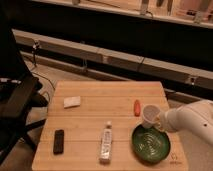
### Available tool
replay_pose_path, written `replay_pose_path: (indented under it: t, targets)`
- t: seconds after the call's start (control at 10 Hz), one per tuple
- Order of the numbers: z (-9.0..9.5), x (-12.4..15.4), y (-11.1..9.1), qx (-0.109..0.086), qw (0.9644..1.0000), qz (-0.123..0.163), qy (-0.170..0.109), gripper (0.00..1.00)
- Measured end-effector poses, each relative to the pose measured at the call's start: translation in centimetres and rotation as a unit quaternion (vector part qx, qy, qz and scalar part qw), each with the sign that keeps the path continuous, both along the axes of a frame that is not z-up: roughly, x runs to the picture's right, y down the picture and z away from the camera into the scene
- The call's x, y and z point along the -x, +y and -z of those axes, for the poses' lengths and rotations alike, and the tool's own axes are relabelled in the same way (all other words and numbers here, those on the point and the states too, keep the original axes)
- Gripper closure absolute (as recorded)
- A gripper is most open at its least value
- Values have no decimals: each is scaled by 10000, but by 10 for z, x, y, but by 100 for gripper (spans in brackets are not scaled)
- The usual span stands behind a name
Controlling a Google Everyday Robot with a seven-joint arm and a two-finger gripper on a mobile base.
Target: Place the ceramic cup in the ceramic bowl
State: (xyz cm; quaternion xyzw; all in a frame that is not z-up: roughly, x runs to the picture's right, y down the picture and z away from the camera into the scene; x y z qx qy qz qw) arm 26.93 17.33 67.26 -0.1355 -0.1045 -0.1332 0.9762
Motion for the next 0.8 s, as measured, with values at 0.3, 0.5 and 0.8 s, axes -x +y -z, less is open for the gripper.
replay_pose_path:
  t: [0.3,0.5,0.8]
  targets:
    - [5,-4,7,89,9999,-114,42,21]
    - [4,-9,15,228,9995,-187,70,20]
    - [-1,-9,20,359,9989,-303,-26,20]
